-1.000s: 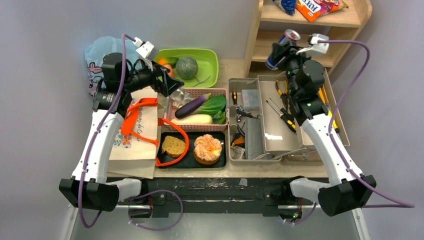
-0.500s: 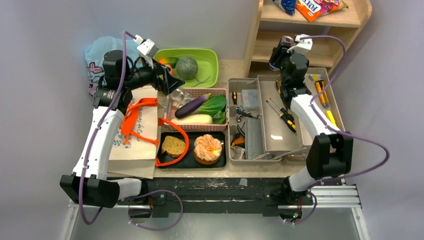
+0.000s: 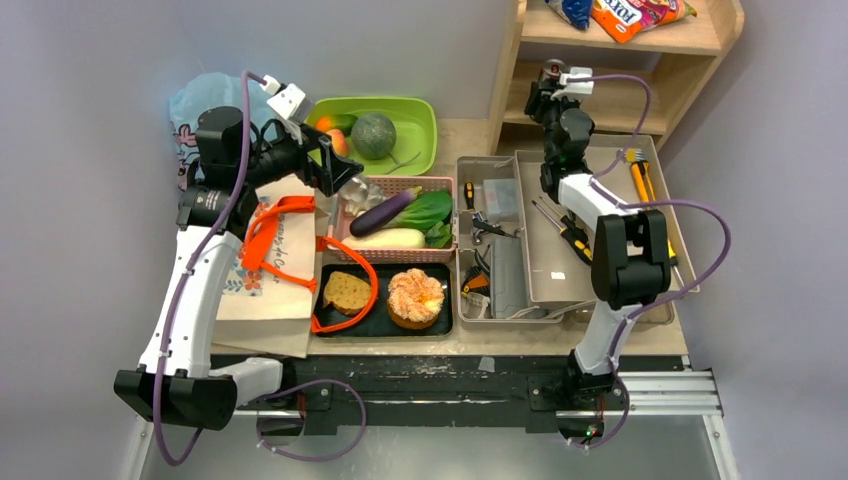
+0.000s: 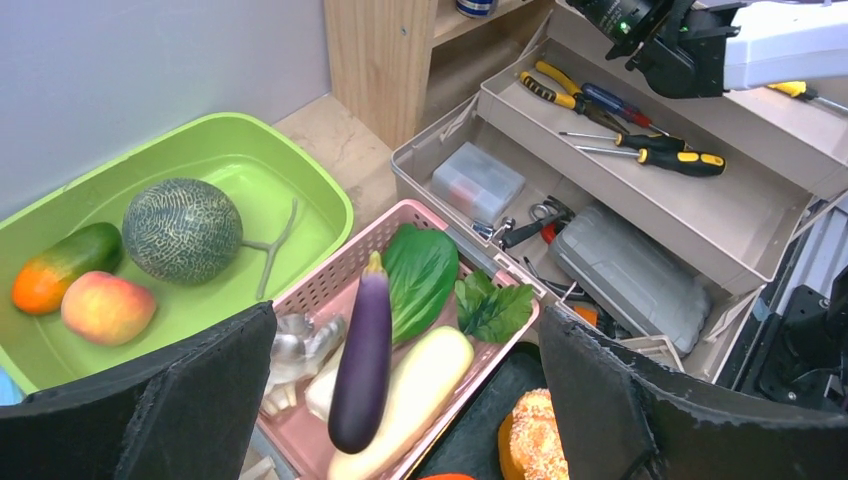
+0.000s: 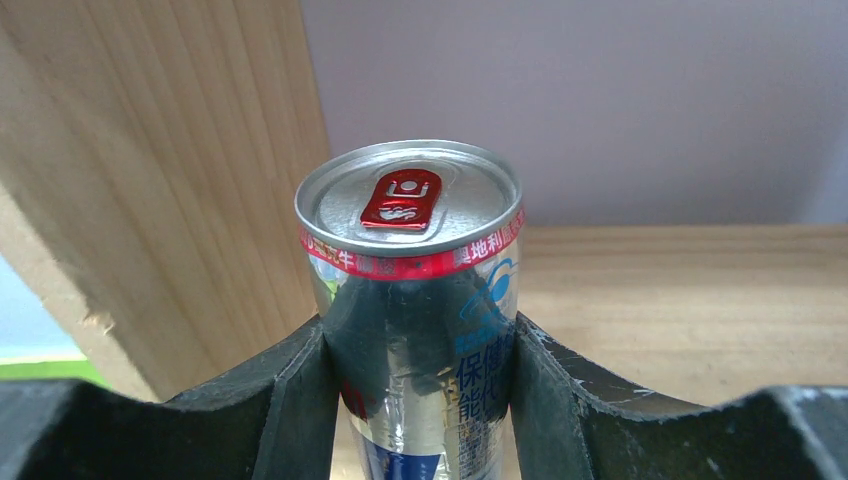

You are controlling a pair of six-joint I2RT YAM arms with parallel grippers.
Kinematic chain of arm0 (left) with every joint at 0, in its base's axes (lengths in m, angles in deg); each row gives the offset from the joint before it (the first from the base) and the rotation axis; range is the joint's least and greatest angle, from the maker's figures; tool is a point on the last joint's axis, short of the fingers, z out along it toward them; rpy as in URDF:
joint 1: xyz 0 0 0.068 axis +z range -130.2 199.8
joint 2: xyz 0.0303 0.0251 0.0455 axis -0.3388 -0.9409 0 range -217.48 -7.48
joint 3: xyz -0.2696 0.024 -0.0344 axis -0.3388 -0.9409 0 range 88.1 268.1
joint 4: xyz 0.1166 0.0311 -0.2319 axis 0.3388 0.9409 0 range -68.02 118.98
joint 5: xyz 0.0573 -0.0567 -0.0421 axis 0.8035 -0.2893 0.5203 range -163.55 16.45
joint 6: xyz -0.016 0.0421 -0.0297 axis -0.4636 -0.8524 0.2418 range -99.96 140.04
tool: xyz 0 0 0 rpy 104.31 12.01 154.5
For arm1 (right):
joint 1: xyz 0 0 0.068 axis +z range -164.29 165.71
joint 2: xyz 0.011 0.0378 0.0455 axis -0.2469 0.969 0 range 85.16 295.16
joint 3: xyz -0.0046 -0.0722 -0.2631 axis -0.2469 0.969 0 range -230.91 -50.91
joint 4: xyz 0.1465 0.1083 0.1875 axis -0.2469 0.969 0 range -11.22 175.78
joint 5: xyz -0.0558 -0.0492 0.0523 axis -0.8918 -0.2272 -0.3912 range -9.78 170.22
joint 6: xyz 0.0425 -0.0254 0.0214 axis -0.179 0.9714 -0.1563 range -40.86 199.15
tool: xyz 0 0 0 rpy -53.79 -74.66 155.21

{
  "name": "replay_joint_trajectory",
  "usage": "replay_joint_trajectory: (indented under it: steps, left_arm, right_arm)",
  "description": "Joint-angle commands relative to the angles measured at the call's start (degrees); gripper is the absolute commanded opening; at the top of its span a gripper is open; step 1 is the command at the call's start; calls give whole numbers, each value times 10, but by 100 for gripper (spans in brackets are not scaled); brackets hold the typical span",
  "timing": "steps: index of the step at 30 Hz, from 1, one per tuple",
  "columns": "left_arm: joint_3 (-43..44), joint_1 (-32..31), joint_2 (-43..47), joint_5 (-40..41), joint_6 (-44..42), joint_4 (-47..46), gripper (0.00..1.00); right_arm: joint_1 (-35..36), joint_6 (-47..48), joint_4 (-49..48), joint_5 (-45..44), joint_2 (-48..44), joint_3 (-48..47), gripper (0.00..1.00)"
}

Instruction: Untie the knot of the grocery bags and take out the mixed food

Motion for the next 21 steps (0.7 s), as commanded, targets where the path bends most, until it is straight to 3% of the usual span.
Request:
replay_joint_trajectory:
  steps: [1,12,21]
  left_arm:
    - [-4,-2,12,7,-26,-2,100]
    - [-7,-2,9,17,-42,13,100]
    - [-5,-2,6,13,-45,18,100]
  right_arm:
    - [1,21,-112,6,5,-78,0]
    - [1,-5,-102,-24,80,-151,1]
    - [1,0,-90,-16,79,-136,65]
